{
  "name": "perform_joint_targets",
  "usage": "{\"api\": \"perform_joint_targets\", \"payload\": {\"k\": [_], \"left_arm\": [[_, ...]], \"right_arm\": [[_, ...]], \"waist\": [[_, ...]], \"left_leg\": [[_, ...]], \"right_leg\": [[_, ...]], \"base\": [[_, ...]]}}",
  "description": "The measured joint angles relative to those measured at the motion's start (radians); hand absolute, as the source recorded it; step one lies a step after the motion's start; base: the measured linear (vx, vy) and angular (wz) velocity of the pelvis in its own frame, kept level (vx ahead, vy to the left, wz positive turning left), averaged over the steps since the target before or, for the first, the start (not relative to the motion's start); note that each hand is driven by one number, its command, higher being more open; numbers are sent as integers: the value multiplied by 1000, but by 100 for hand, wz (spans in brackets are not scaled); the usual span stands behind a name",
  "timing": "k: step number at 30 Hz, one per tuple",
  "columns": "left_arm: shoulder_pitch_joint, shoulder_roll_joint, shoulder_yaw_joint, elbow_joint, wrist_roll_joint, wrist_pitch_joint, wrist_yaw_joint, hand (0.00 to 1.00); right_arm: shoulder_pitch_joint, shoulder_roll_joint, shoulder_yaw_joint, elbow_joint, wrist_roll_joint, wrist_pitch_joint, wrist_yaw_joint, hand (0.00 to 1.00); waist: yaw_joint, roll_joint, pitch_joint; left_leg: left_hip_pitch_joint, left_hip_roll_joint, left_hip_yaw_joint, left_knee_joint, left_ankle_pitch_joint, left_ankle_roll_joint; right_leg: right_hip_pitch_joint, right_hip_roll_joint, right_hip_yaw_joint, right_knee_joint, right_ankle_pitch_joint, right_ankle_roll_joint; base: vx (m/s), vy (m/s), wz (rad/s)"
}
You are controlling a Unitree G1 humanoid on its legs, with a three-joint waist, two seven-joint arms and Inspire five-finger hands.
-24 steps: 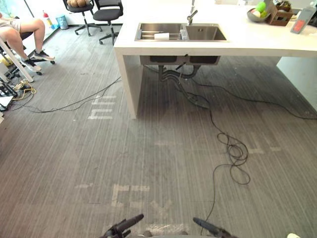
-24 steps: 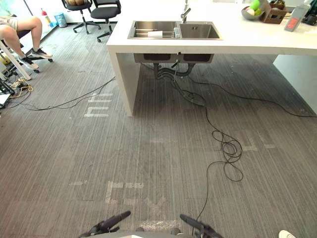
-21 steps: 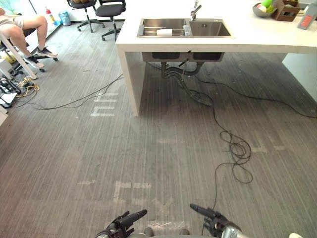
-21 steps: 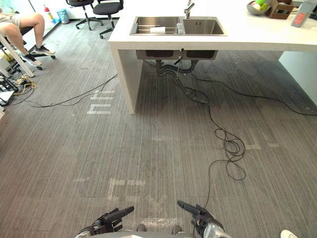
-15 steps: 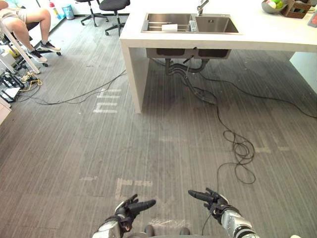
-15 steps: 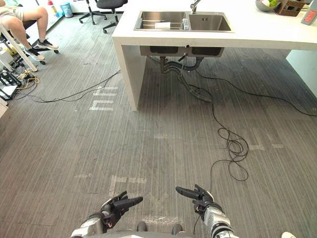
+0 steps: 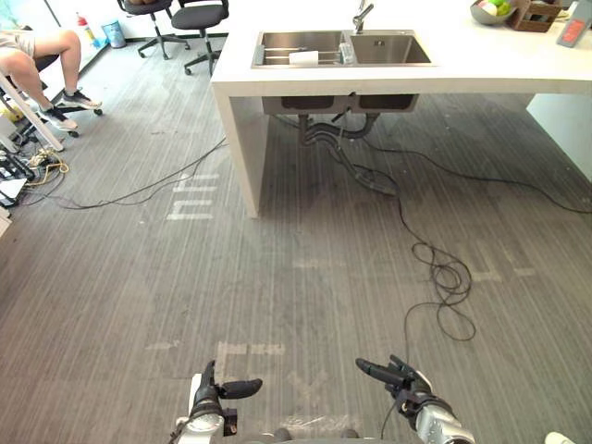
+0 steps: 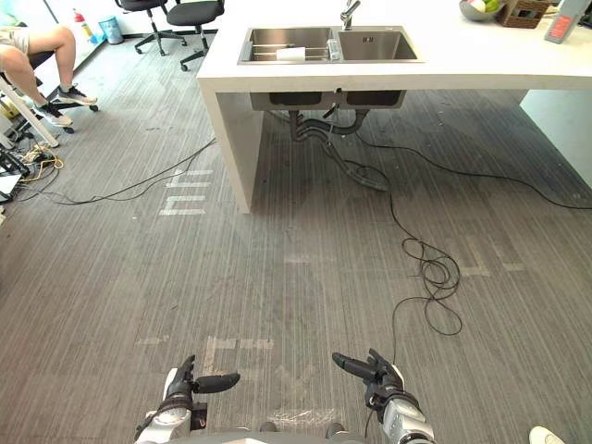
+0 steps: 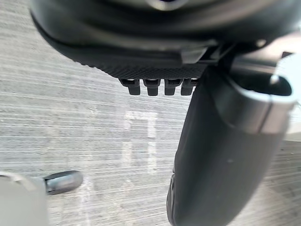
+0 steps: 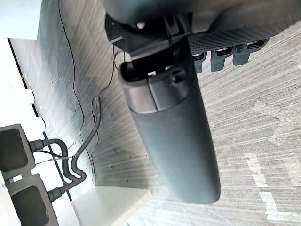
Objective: Walk over to the sink, pick up the cup, carry it to the dishwasher, place the cup inside the dishwasher, then close the dishwasher door
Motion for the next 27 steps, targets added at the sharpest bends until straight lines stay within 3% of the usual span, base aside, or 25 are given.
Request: {"api": "perform_joint_targets", "payload": {"k": [6,9,13,16,18,19,21,22,24,27], "left_arm": [[14,-25,70,49,-27,27,-68,100],[9,-26,82,62,-70,89,-116,100],[6,-21,119,82,-199,165,-158,100],[4,-12,129,102,-222,184,-186,100],[-1,-9,147,104,-217,189,-205,100],[-2,-5,151,104,-215,189,-213,100],[-12,3,191,105,-210,189,-224,100],[-15,3,198,105,-210,191,-224,100],[-21,4,194,105,-211,188,-225,100],[-31,1,168,103,-215,179,-226,100]], "right_arm": [[52,26,0,37,-58,22,8,100],[56,21,-16,46,-38,66,9,100],[62,28,-75,82,-20,112,2,100],[76,28,-133,90,46,138,-1,100],[73,28,-156,76,77,161,5,100],[72,30,-164,73,87,164,6,100],[74,44,-201,54,118,166,7,100],[78,44,-203,51,119,166,8,100],[84,56,-197,43,121,152,10,100],[84,55,-161,37,121,133,8,100]], "waist": [[-3,-1,-6],[-6,-4,-14],[-6,-11,-25],[-10,-15,-22],[-14,-18,-6],[-14,-28,-1],[-15,-55,9],[-16,-58,12],[-20,-56,26],[-22,-54,27]], "left_leg": [[4,-8,13,5,-4,9],[9,-16,24,-9,10,33],[16,-22,23,-27,22,47],[33,-31,18,-37,18,54],[68,-32,13,-28,14,75],[78,-37,11,-22,12,82],[98,-46,-15,25,-32,93],[102,-42,-22,37,-39,93],[134,-24,-47,44,-47,97],[139,2,-58,46,-63,80]], "right_leg": [[0,-6,16,-1,5,-18],[-6,-10,22,-2,4,-41],[-28,-18,20,45,-14,-44],[-96,-52,-5,231,-77,7],[-181,-98,-48,494,-91,22],[-205,-117,-55,571,-87,17],[-301,-175,-67,820,-26,-70],[-317,-175,-62,855,-30,-66],[-328,-163,-70,828,-70,-56],[-329,-127,-98,593,-67,-50]], "base": [[-55,13,-8],[-80,-2,-9],[-53,-1,2],[-44,33,5],[-90,69,11],[-48,63,17],[30,37,27],[101,23,36],[140,2,33],[206,-78,13]]}}
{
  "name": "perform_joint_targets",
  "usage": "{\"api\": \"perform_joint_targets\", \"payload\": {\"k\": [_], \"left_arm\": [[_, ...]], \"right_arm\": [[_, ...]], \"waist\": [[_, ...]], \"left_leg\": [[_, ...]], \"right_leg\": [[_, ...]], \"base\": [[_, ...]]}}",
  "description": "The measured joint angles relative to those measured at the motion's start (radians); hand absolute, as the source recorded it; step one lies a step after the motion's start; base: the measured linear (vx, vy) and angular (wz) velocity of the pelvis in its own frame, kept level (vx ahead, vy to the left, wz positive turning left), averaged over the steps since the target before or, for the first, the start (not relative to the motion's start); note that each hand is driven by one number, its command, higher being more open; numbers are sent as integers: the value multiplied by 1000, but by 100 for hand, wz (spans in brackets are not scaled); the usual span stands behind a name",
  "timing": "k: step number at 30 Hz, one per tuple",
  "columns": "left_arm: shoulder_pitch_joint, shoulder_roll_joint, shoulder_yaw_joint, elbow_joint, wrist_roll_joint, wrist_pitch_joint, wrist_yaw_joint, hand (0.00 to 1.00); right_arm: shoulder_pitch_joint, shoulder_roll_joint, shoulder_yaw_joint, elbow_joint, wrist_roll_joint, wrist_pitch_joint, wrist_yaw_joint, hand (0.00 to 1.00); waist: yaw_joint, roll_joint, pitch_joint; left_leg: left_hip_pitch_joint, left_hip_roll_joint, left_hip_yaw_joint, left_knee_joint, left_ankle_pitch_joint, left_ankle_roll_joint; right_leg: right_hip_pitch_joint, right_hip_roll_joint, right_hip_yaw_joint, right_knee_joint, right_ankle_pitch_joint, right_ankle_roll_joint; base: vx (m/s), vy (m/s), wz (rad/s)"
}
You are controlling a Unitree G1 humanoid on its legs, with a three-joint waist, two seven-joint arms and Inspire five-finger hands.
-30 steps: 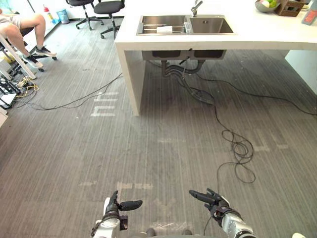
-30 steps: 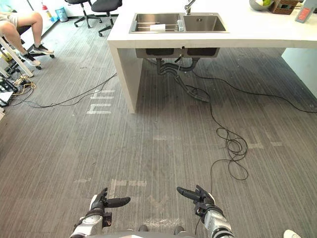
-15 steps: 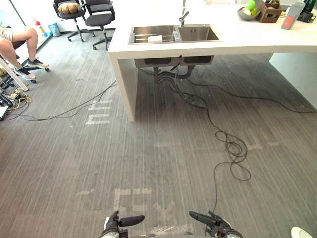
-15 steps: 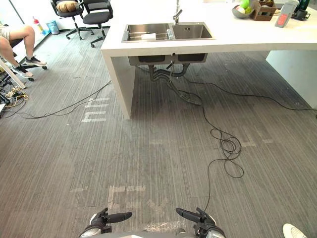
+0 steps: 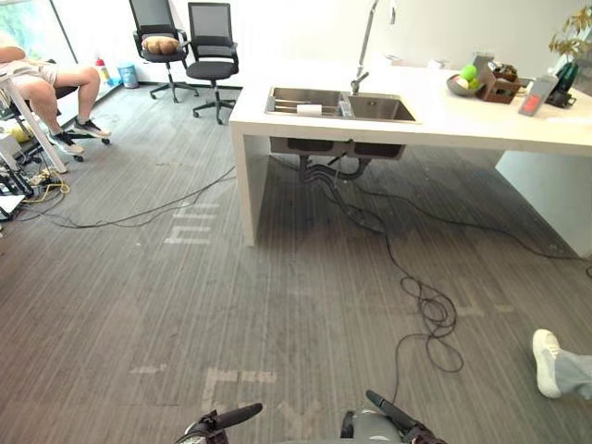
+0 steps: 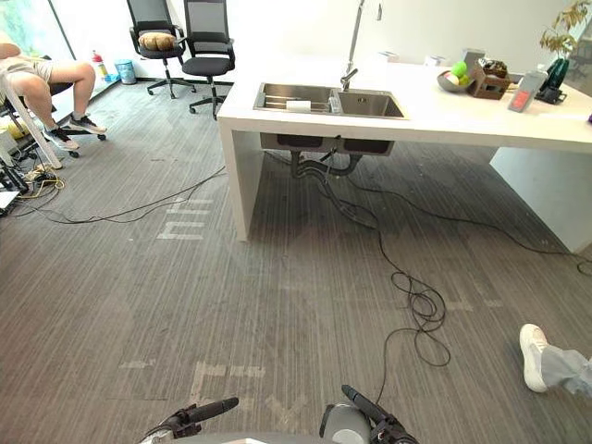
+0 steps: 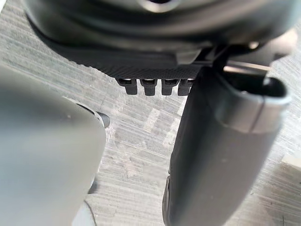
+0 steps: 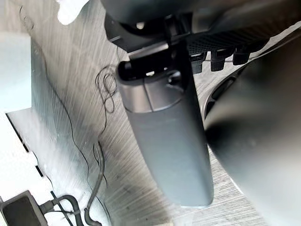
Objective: Walk over to the sink, pick up the cup, carry it to the dishwasher, place the cup inside the dishwasher, then close the dishwasher door
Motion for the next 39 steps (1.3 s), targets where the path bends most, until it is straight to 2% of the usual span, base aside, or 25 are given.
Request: {"api": "perform_joint_targets", "payload": {"k": [1,4,5,6,8,10,12,14,16,17,19,20,21,22,24,25,26,27,28,29,30,32,34,36,39], "left_arm": [[-5,-4,-29,-6,-8,-12,0,100],[-15,-1,-41,-32,-68,-20,-4,100],[-15,1,-41,-43,-85,-21,-3,100],[-22,-2,-40,-50,-109,-30,-2,100],[-29,-31,-45,-62,-119,-35,-4,100],[-28,-53,-64,-66,-114,-46,-15,100],[-47,-81,-71,-43,-113,-71,-25,100],[-47,-92,-73,-40,-113,-95,-28,100],[-31,-89,-93,-40,-114,-130,-30,100],[-26,-82,-101,-42,-118,-155,-32,100],[-29,-78,-100,-54,-138,-185,-28,100],[-28,-75,-101,-75,-159,-200,-16,100],[-27,-69,-100,-129,-181,-211,-7,100],[-25,-66,-99,-151,-193,-219,-7,100],[2,-60,-101,-225,-201,-242,3,100],[23,-61,-99,-295,-194,-267,13,100],[25,-62,-99,-314,-194,-274,16,100],[27,-64,-100,-335,-194,-277,22,100],[28,-66,-99,-374,-195,-278,33,100],[29,-66,-99,-387,-195,-278,33,100],[39,-67,-100,-408,-195,-275,33,100],[22,-64,-101,-410,-194,-255,32,100],[15,-69,-103,-411,-193,-243,30,100],[11,-67,-97,-414,-192,-239,30,100],[17,-62,-80,-412,-174,-248,49,100]], "right_arm": [[0,1,11,-5,0,-8,-1,100],[21,11,14,-41,0,-14,13,100],[28,19,12,-48,0,-17,17,100],[36,28,3,-51,0,-25,20,100],[36,18,-6,-60,-1,-29,30,100],[33,15,-6,-60,0,-39,37,100],[22,18,-22,-54,2,-46,40,100],[16,17,-36,-33,17,-45,42,100],[19,5,-35,-9,40,-45,46,100],[19,-11,-27,1,39,-44,51,100],[16,-33,12,4,36,-44,61,100],[13,-44,37,11,36,-45,63,100],[-6,-59,36,33,37,-45,66,100],[-13,-58,35,42,37,-45,68,100],[-27,-60,36,42,39,-46,79,100],[-58,-56,35,24,39,-47,82,100],[-67,-56,35,14,40,-47,81,100],[-72,-55,35,-2,40,-46,79,100],[-74,-44,35,-30,50,-47,74,100],[-71,-38,35,-42,70,-46,73,100],[-58,-35,36,-59,82,-45,74,100],[-46,-31,37,-59,107,-36,72,100],[-37,-33,36,-62,117,-33,72,100],[-39,-29,40,-57,114,-17,72,100],[-62,-19,40,-20,97,15,76,100]], "waist": [[1,1,3],[1,-13,19],[0,-20,24],[4,-28,32],[0,-3,25],[3,15,17],[2,17,17],[-1,28,9],[-2,47,-19],[-2,59,-31],[1,76,-18],[2,90,3],[4,94,36],[7,89,49],[37,79,61],[56,77,64],[57,77,65],[58,78,65],[62,79,66],[64,81,65],[67,103,53],[66,82,51],[68,70,51],[69,70,51],[80,68,51]], "left_leg": [[-4,18,-1,6,-14,-18],[7,32,-10,65,-78,-70],[13,28,-19,82,-99,-80],[29,31,-26,107,-138,-104],[36,72,-46,104,-164,-133],[59,113,-49,76,-172,-144],[85,142,-49,76,-163,-143],[69,152,-50,162,-136,-138],[-1,176,-53,323,-105,-136],[-88,198,-56,483,-60,-158],[-256,248,-57,779,145,-175],[-366,278,-64,979,153,-155],[-453,267,-64,1092,86,-120],[-486,251,-59,1101,57,-114],[-545,194,-18,958,2,-122],[-557,133,48,608,-1,-119],[-553,110,59,473,17,-119],[-550,87,61,348,48,-116],[-532,49,62,105,151,-120],[-521,43,69,26,184,-122],[-506,64,106,-2,180,-107],[-495,49,125,40,318,-2],[-489,20,139,52,317,2],[-481,-12,145,79,280,48],[-483,-19,142,143,220,43]], "right_leg": [[4,37,1,-217,35,15],[41,53,15,-480,112,45],[59,44,19,-498,113,53],[77,32,11,-496,191,53],[48,57,-3,-409,208,25],[22,85,-16,-323,147,-64],[-5,89,-33,-199,40,-88],[19,96,-30,-185,0,-97],[56,125,-30,-237,-8,-101],[74,143,-31,-271,-6,-99],[133,174,-29,-337,-13,-118],[195,190,-27,-383,-18,-144],[262,191,-25,-406,-32,-161],[296,189,-21,-420,-39,-162],[362,173,9,-453,-43,-140],[412,156,42,-490,-44,-110],[424,152,49,-502,-47,-101],[437,150,56,-510,-52,-92],[471,148,70,-518,-75,-66],[498,150,81,-518,-100,-53],[537,166,98,-508,-147,-35],[570,146,96,-471,-191,-20],[570,113,98,-437,-189,-27],[569,88,139,-410,-164,-43],[569,78,209,-383,-96,-26]], "base": [[268,-135,2],[336,-217,6],[379,-294,26],[302,-255,28],[365,-281,36],[381,-243,25],[335,-230,14],[331,-198,-4],[344,-164,-12],[353,-112,-9],[402,-102,-3],[374,-66,5],[369,-72,5],[355,-71,-17],[371,-22,-56],[422,34,-68],[453,59,-57],[492,130,-28],[586,190,-31],[589,216,-41],[397,172,-26],[471,220,6],[388,200,19],[449,240,18],[332,134,4]]}}
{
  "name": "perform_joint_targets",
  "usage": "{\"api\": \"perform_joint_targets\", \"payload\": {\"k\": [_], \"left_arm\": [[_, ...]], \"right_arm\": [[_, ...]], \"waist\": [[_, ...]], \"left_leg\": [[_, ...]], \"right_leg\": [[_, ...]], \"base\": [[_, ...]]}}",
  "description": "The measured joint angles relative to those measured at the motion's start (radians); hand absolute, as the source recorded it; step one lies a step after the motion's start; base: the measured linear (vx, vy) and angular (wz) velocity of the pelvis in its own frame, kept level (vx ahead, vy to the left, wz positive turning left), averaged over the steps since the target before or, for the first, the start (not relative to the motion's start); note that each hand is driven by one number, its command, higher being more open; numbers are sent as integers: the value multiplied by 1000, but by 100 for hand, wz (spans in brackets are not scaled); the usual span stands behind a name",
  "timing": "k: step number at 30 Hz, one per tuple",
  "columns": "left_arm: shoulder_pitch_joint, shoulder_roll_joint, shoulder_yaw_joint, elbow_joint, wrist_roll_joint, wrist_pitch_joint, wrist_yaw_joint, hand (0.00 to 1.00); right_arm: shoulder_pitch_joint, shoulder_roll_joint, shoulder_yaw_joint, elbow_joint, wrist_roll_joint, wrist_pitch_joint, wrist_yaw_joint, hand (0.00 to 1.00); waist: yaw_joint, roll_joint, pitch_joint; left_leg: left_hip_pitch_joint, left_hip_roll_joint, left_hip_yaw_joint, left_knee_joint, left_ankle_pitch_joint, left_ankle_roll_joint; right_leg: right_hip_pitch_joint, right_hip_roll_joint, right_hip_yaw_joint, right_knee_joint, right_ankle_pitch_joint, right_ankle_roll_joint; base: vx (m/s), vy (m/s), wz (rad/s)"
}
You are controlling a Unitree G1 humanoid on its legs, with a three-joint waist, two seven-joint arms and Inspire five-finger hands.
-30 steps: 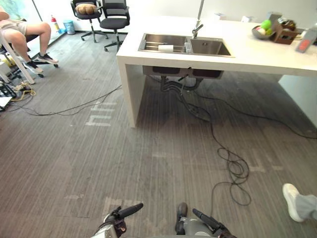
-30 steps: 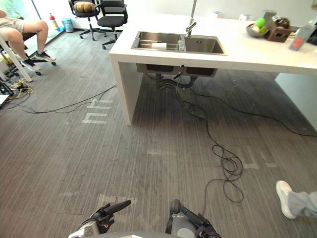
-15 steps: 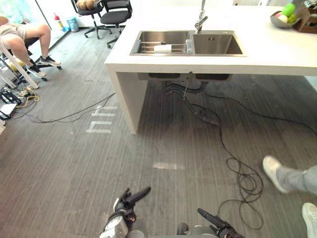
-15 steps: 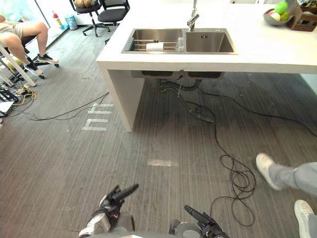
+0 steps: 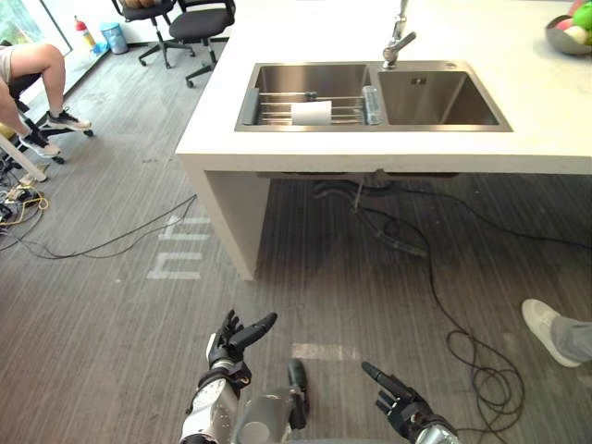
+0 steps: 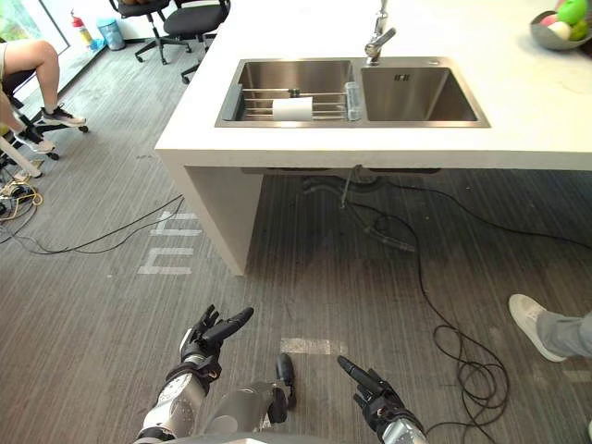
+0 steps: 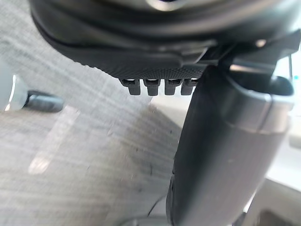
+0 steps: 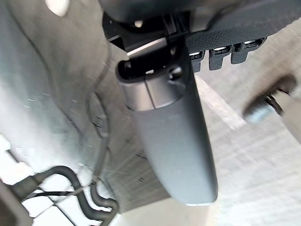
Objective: Walk over to the sink, pick up the cup, carry it to the dishwasher, place the cup inside the dishwasher, then close the dishwasher door
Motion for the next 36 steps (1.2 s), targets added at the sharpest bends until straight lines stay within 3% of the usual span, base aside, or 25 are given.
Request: {"api": "perform_joint_targets", "payload": {"k": [2,3,4,5,6,7,8,10,11,13,15,16,17,18,19,20,22,23,26,28,31,33,36], "left_arm": [[6,-6,0,1,0,-12,26,100],[10,-13,-2,1,0,-26,36,100],[14,-18,-4,-2,1,-36,44,100],[15,-18,-14,-6,9,-46,62,100],[19,-14,-15,-34,21,-46,85,100],[21,-13,-14,-55,21,-47,96,100],[23,-20,-14,-131,19,-49,137,100],[24,-25,-10,-201,18,-59,168,100],[22,-24,-9,-268,18,-78,193,100],[17,-24,0,-354,18,-111,225,100],[-1,-14,40,-428,19,-162,262,100],[-11,-10,52,-436,19,-172,266,100],[-32,-2,81,-452,17,-183,267,100],[-35,6,102,-483,16,-186,264,100],[-35,11,117,-508,13,-189,263,100],[-31,-5,139,-541,6,-191,263,100],[-15,-28,149,-624,0,-190,263,100],[-15,-32,146,-664,1,-188,263,100],[-16,-35,124,-752,23,-185,279,100],[-15,-41,125,-790,49,-186,297,100],[-9,-45,120,-916,143,-191,326,100],[-8,-41,112,-1033,176,-218,332,100],[-8,-9,97,-1148,175,-252,301,100]], "right_arm": [[1,-8,-12,29,-20,22,-1,100],[8,-14,-43,54,-35,30,-1,100],[9,-14,-67,52,-41,26,-2,100],[9,-16,-107,48,-39,22,-2,100],[7,-7,-142,40,-43,18,-2,100],[7,-1,-164,34,-43,14,-2,100],[14,6,-192,0,-39,2,-4,100],[23,7,-199,-32,-35,-1,-7,100],[38,7,-199,-65,-25,-1,-6,100],[56,7,-199,-94,-20,-3,-9,100],[68,11,-202,-98,-20,-3,-21,100],[74,16,-202,-98,-20,-3,-21,100],[96,22,-201,-83,-19,-3,-19,100],[120,35,-200,-59,-19,-4,-19,100],[143,45,-201,-30,-19,-2,-18,100],[154,36,-206,-4,-19,0,-21,100],[158,22,-211,11,-20,9,-20,100],[159,24,-216,12,-20,13,-20,100],[166,34,-224,25,-21,34,-20,100],[177,41,-230,25,-21,42,-17,100],[189,47,-233,25,-20,43,1,100],[196,35,-233,26,-20,57,1,100],[215,27,-229,23,-29,75,10,100]], "waist": [[8,-8,-18],[7,-15,-30],[7,-18,-34],[-5,-21,-40],[-9,-36,-49],[-11,-43,-53],[-18,-46,-53],[-20,-46,-53],[-22,-46,-53],[-27,-32,-54],[-24,-29,-57],[-25,-30,-58],[-32,-34,-61],[-37,-50,-69],[-33,-76,-82],[-18,-53,-86],[-12,-21,-93],[-8,-17,-96],[-8,-22,-109],[-11,-20,-117],[-11,-25,-122],[-6,-14,-115],[5,-22,-110]], "left_leg": [[3,-16,-1,-2,-26,0],[29,-41,-2,-44,-27,1],[48,-55,-2,-71,-28,2],[87,-77,-6,-110,-36,12],[122,-97,-13,-132,-39,16],[141,-107,-18,-140,-43,17],[206,-125,-39,-151,-66,15],[239,-125,-51,-146,-89,10],[272,-118,-69,-137,-110,3],[311,-79,-95,-109,-149,-18],[322,-17,-120,-52,-203,-54],[322,-5,-133,-35,-210,-60],[318,11,-172,3,-239,-82],[317,10,-207,32,-269,-101],[319,1,-228,50,-295,-114],[319,26,-244,74,-322,-139],[316,65,-251,65,-325,-152],[323,78,-248,44,-317,-164],[341,110,-237,18,-309,-177],[340,122,-204,22,-298,-192],[282,141,-184,147,-299,-193],[144,200,-147,468,-294,-183],[97,204,-103,425,-334,-155]], "right_leg": [[-56,-20,32,110,15,15],[-133,-41,45,270,35,74],[-179,-52,54,352,61,156],[-246,-68,76,510,133,258],[-331,-78,87,696,156,257],[-371,-86,77,789,155,256],[-462,-126,8,947,135,220],[-522,-149,-39,976,94,149],[-568,-171,-88,941,42,82],[-599,-175,-169,766,-3,36],[-607,-136,-209,464,3,22],[-607,-123,-202,404,13,17],[-606,-115,-184,327,61,12],[-595,-121,-162,299,148,8],[-579,-137,-160,296,203,25],[-555,-126,-185,298,145,30],[-553,-93,-224,288,121,9],[-542,-75,-237,269,108,-8],[-499,-31,-241,180,54,-13],[-499,-15,-233,168,49,-21],[-491,3,-228,150,30,-31],[-421,27,-234,94,39,-47],[-338,15,-241,57,37,-51]], "base": [[251,89,4],[247,94,2],[257,115,10],[273,123,9],[273,119,16],[352,92,22],[349,49,24],[300,-2,25],[197,-48,30],[198,-83,34],[272,-173,24],[316,-243,54],[346,-309,82],[435,-424,99],[456,-482,71],[379,-421,38],[295,-339,13],[251,-315,3],[135,-227,-11],[55,-144,-21],[26,-115,-9],[52,-93,4],[95,-11,11]]}}
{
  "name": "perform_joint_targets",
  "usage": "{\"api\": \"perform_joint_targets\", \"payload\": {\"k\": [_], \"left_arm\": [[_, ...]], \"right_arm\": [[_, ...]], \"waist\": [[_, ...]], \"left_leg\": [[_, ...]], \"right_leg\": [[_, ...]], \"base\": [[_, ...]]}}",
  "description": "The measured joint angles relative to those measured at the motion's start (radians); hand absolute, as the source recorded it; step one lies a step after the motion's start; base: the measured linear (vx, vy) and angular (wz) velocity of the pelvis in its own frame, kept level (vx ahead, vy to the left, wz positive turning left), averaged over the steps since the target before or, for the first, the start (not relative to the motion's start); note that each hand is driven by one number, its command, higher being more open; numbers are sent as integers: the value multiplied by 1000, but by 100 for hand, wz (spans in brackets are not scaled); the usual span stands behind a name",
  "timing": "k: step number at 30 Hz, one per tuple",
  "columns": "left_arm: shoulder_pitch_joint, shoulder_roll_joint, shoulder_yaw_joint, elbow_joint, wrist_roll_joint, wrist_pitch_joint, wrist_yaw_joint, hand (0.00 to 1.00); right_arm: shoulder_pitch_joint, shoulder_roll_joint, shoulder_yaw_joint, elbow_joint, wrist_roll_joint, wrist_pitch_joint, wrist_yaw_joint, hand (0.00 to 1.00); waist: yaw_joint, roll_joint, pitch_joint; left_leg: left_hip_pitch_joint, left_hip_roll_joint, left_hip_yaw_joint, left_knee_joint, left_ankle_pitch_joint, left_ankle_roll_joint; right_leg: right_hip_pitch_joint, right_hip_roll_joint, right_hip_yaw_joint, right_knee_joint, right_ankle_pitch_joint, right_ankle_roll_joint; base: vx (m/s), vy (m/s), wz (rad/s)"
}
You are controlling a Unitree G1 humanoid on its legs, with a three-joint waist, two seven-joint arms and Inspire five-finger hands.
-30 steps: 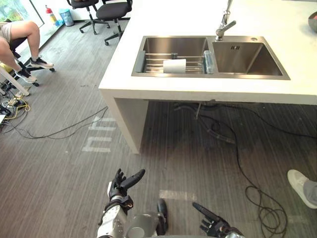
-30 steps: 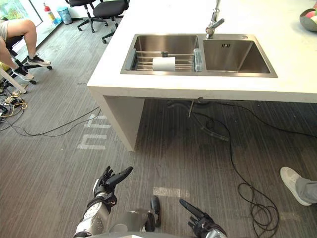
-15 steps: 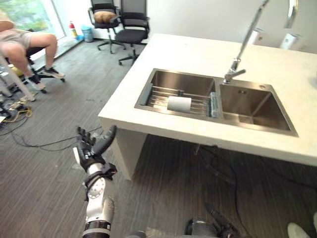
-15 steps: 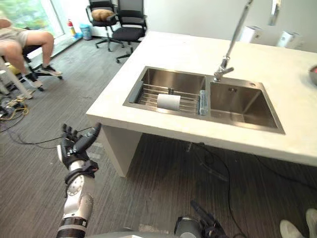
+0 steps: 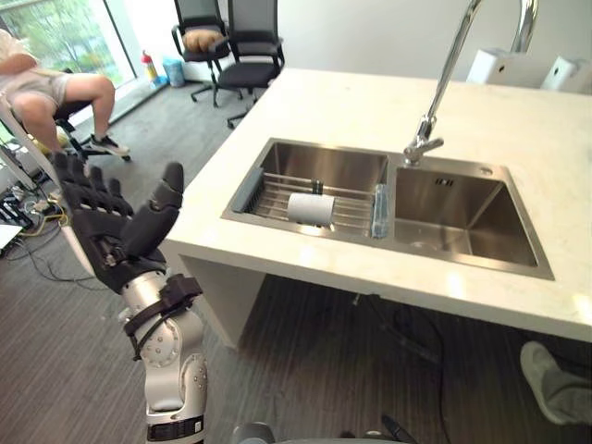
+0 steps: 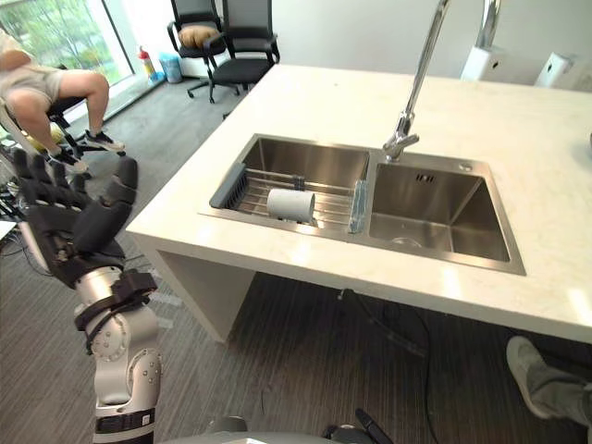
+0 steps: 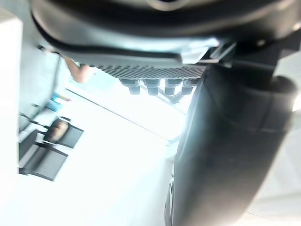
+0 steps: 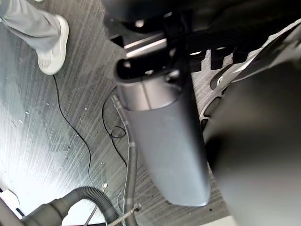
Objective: Walk over to the sink, pick up the cup, carry it to the dishwasher, place the cup inside the dishwasher, then close the dishwasher door
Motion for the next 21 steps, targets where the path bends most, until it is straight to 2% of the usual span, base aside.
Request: {"api": "perform_joint_targets", "payload": {"k": [2,3,4,6,7,8,9,11,13,14,17,21], "left_arm": [[-1,33,-13,-64,-1,-14,-30,100],[-6,47,-32,-108,-12,-17,-69,100],[-9,50,-39,-120,-23,-18,-86,100],[-20,54,-54,-137,-54,-7,-138,100],[-22,60,-54,-136,-78,4,-159,100],[-21,69,-50,-130,-124,30,-182,100],[-26,72,-45,-123,-171,63,-201,100],[-27,73,-44,-104,-197,93,-221,100],[-27,72,-54,-81,-198,121,-231,100],[-28,74,-71,-77,-198,134,-239,100],[-64,93,-168,-35,-198,160,-268,100],[-169,110,-325,80,-184,237,-353,100]], "right_arm": [[-6,-14,11,0,-30,15,10,100],[-6,-30,10,0,-59,23,11,100],[-2,-34,10,0,-70,25,11,100],[14,-51,4,-14,-70,26,10,100],[18,-58,-3,-17,-70,29,9,100],[21,-56,-14,-16,-70,34,5,100],[23,-44,-23,-18,-70,37,2,100],[19,-41,-38,-17,-70,40,-11,100],[22,-40,-42,-6,-69,42,-20,100],[23,-40,-42,2,-69,44,-29,100],[43,-36,-49,3,-70,48,-31,100],[52,-19,-100,3,-67,59,-30,100]], "waist": [[2,-1,3],[8,4,-1],[14,12,-4],[26,51,-26],[27,71,-36],[26,68,-45],[17,46,-61],[12,27,-72],[11,7,-90],[5,-6,-108],[-15,-9,-136],[-37,-5,-141]], "left_leg": [[-50,-13,20,-90,7,-5],[-76,-19,19,-184,44,-13],[-77,-18,19,-220,64,-14],[-53,5,12,-280,107,-5],[-47,11,7,-273,181,3],[-38,2,18,-255,201,7],[-33,-25,32,-266,190,18],[-20,-59,63,-298,182,29],[19,-102,87,-378,187,25],[45,-119,110,-445,220,25],[90,-141,106,-581,310,32],[133,-139,84,-674,354,13]], "right_leg": [[26,-25,-2,-7,-3,4],[35,-43,-1,-4,-16,26],[40,-43,5,-1,-20,33],[42,-34,30,35,-42,73],[44,-32,42,63,-56,93],[46,-44,67,78,-69,114],[40,-73,76,79,-73,126],[25,-107,97,79,-75,132],[24,-141,109,57,-72,138],[26,-152,112,33,-68,143],[55,-151,77,-44,-31,178],[88,-129,40,-84,-24,175]], "base": [[115,86,8],[99,120,-4],[143,180,-23],[190,234,-32],[231,292,-42],[270,323,-37],[207,236,-26],[172,178,-20],[162,109,-23],[150,31,-11],[154,-28,8],[133,-90,15]]}}
